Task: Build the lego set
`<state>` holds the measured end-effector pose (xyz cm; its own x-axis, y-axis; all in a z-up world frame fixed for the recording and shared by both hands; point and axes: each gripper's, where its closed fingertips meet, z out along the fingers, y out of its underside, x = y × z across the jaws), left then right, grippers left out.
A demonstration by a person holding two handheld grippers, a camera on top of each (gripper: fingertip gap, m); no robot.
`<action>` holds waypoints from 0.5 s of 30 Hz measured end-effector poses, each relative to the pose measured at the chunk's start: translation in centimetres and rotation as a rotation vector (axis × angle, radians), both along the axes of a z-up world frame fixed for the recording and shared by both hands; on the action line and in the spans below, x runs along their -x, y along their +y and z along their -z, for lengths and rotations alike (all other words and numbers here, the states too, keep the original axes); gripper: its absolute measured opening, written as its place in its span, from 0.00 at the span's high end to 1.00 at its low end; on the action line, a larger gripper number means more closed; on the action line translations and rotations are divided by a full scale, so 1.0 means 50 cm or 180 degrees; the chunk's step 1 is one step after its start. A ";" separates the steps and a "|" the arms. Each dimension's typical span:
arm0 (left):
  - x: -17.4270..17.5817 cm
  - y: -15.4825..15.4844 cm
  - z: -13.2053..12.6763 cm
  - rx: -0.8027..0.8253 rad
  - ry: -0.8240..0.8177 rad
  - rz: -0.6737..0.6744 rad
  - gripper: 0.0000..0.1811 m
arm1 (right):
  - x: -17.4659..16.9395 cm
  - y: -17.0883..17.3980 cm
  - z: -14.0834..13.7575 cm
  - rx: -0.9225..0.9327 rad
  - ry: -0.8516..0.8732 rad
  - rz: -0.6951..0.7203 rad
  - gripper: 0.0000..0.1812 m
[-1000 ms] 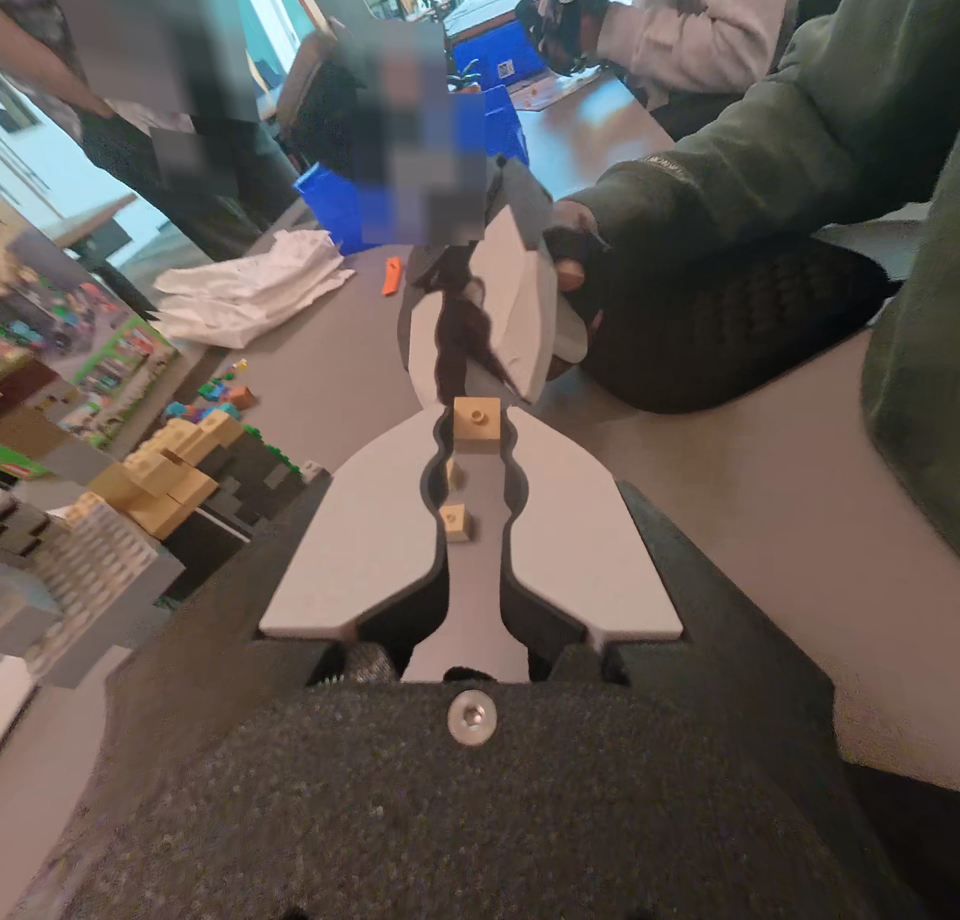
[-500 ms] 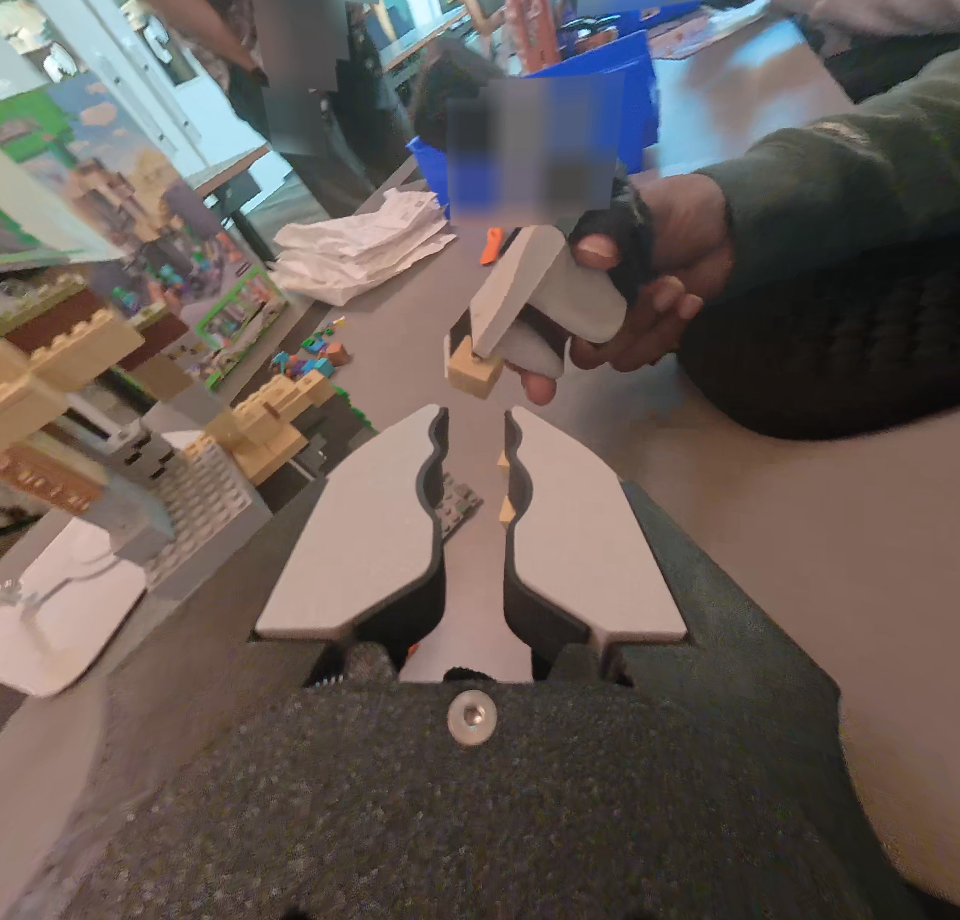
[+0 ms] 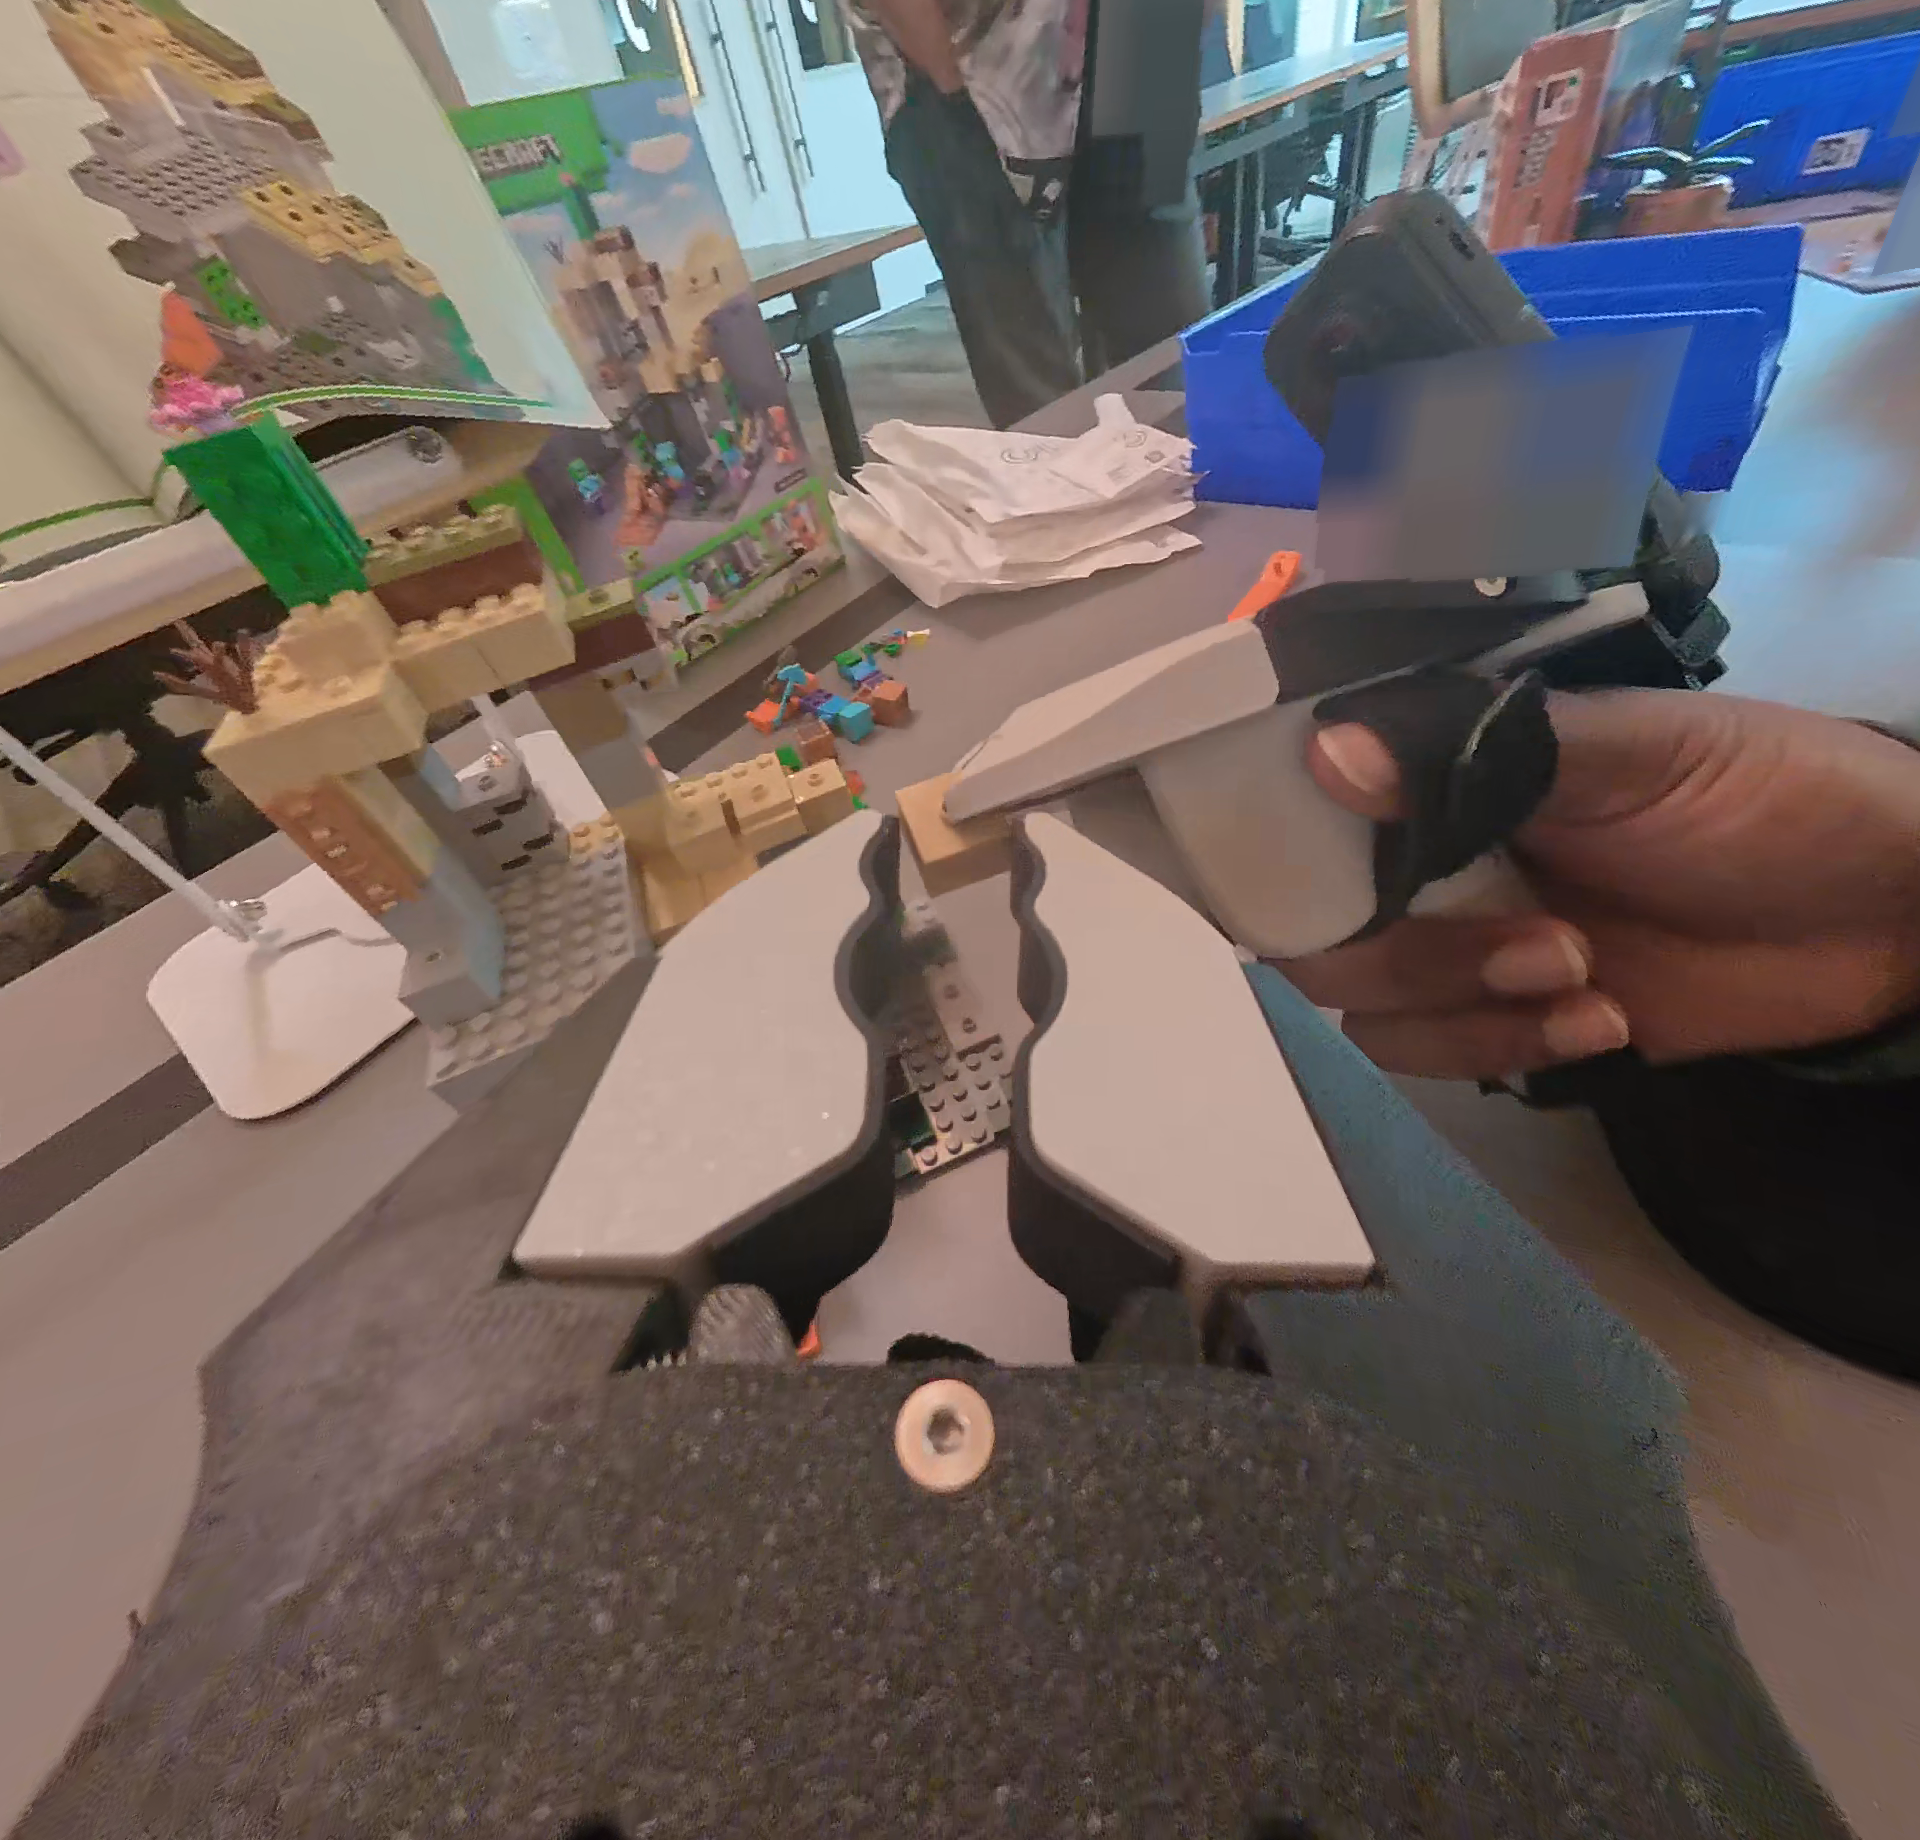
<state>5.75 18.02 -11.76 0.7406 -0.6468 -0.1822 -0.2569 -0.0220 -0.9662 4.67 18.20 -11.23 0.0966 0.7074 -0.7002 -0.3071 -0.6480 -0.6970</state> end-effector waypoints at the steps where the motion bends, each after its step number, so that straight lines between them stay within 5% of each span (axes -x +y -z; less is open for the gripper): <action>1: 0.001 0.002 0.001 0.0012 0.0015 -0.0039 0.89 | 0.000 0.002 0.000 -0.0008 -0.0012 0.0013 0.91; 15: 0.010 0.018 -0.012 -0.0092 0.0157 -0.0366 0.92 | 0.000 0.027 -0.021 0.0031 0.0074 -0.0026 0.91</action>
